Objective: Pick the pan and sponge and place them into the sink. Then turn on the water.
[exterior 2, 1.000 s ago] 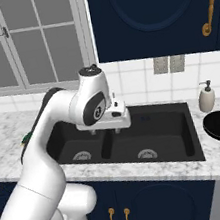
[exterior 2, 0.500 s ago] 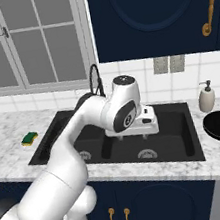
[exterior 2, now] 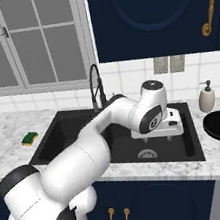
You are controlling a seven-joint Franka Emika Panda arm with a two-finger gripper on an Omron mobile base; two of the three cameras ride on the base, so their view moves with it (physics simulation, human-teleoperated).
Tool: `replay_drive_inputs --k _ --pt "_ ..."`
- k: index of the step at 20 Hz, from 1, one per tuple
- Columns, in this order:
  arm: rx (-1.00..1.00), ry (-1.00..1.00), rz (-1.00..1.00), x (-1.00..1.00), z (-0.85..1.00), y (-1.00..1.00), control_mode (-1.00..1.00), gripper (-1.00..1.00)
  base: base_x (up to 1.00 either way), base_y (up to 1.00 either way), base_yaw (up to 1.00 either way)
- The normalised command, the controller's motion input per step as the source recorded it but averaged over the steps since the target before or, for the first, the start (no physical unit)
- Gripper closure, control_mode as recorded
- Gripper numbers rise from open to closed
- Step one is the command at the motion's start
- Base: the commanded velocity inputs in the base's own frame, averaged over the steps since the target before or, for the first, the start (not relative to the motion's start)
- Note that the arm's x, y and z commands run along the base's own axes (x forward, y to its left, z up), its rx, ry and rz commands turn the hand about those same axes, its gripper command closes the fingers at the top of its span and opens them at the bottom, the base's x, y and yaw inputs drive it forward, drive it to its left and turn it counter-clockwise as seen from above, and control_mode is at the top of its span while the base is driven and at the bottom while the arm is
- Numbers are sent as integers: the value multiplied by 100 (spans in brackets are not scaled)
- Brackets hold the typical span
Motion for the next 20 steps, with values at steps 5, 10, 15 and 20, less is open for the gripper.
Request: replay_drive_inputs --k 5,10,15,20 --pt "0 2 0 28 -15 -63 -100 -100 0 0 0" --pt "0 0 0 18 -13 -48 -100 -100 0 0 0" --pt "0 0 0 20 -13 -46 -100 -100 0 0 0" --pt "0 -2 0 4 -19 -51 -100 -100 0 0 0"
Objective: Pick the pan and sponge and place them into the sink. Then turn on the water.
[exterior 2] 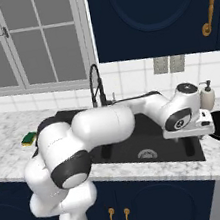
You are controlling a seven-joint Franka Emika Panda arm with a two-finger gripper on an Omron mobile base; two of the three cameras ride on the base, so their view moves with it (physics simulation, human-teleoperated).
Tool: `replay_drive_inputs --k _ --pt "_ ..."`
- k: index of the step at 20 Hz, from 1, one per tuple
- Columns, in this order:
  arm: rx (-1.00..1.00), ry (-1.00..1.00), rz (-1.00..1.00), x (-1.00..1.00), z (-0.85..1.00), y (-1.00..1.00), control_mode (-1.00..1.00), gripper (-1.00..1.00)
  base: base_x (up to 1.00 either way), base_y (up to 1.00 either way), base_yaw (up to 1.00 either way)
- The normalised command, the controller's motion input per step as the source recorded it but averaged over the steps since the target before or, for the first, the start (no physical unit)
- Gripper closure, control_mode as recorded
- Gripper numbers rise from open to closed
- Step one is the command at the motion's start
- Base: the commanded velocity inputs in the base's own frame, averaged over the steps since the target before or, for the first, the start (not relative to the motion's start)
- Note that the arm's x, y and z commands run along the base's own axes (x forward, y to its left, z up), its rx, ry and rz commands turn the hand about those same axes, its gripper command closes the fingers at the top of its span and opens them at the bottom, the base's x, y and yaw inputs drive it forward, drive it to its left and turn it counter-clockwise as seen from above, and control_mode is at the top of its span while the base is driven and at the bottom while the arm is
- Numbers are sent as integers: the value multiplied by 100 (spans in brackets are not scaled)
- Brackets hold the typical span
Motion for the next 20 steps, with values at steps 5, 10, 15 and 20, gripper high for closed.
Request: replay_drive_inputs --k 5,10,15,20 --pt "5 -13 0 0 -2 -54 -100 -100 0 0 0" --pt "9 -8 3 0 0 -52 -100 -100 0 0 0" --pt "5 0 1 0 0 -52 -100 -100 0 0 0" --pt "1 -4 0 0 -5 -36 -100 -100 0 0 0"
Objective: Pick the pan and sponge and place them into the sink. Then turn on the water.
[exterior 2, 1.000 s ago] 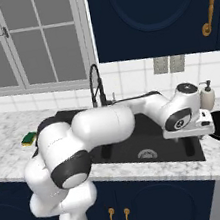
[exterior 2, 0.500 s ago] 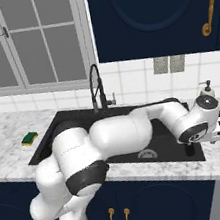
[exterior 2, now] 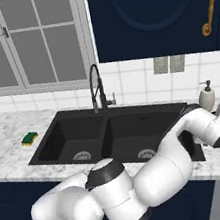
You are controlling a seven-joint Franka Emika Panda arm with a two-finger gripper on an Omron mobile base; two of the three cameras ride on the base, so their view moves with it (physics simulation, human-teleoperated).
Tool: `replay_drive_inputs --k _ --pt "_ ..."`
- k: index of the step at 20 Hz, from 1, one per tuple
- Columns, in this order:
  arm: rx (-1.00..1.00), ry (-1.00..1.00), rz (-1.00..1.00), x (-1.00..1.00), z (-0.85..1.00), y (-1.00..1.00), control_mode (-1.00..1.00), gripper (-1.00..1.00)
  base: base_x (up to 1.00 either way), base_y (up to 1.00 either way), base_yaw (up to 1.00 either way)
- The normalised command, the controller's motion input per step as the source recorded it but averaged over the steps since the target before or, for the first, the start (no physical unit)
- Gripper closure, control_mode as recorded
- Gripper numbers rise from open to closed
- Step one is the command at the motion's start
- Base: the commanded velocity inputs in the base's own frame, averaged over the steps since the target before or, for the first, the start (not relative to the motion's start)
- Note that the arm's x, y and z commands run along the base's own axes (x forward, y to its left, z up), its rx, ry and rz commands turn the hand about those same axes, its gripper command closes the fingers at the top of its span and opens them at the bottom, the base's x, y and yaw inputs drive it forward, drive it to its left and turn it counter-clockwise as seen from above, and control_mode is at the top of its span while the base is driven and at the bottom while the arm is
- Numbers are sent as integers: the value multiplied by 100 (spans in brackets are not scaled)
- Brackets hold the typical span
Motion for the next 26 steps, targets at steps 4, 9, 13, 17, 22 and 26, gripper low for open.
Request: replay_drive_inputs --k 4,9,13,17,22,26 --pt "0 -5 0 6 -11 -38 -100 -100 0 0 0" --pt "0 -2 0 14 -16 -32 -100 -100 0 0 0" --pt "0 0 0 18 -16 -38 -100 -100 0 0 0" --pt "0 0 2 23 -21 -39 -100 -100 0 0 0" --pt "1 0 9 24 -15 -48 -100 -100 0 0 0" --pt "0 3 14 14 -20 -42 -100 -100 0 0 0"
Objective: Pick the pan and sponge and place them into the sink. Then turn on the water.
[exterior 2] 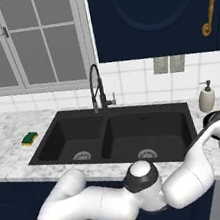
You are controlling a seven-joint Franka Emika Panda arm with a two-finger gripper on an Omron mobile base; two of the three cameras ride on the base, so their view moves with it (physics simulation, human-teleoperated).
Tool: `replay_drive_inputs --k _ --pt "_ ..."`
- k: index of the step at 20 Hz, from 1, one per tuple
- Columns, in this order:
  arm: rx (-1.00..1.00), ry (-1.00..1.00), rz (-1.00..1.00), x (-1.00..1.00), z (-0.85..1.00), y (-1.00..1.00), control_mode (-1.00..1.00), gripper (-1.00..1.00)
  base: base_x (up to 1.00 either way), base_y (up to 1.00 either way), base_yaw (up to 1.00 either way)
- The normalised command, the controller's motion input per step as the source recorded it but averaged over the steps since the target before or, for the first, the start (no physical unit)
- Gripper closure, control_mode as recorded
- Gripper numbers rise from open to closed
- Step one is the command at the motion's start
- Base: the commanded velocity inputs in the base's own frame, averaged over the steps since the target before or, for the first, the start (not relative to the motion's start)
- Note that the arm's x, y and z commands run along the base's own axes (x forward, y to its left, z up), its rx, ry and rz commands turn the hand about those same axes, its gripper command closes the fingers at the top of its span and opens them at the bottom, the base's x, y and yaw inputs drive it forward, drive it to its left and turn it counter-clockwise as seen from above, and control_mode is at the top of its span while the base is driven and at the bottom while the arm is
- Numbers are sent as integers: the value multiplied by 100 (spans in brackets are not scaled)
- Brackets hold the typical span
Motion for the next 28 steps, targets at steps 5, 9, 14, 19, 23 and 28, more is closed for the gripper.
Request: replay_drive_inputs --k 5,9,14,19,23,28 --pt "1 6 11 15 -10 -35 -100 -100 0 0 0" --pt "3 7 8 15 -3 -28 -100 -100 0 0 0" --pt "1 14 8 11 -15 -14 -100 -100 0 0 0" --pt "3 7 9 0 -2 -15 -100 -100 0 0 0" --pt "0 1 6 0 0 -8 -100 -100 0 0 0" --pt "3 4 0 0 3 -22 -100 -100 0 0 0"
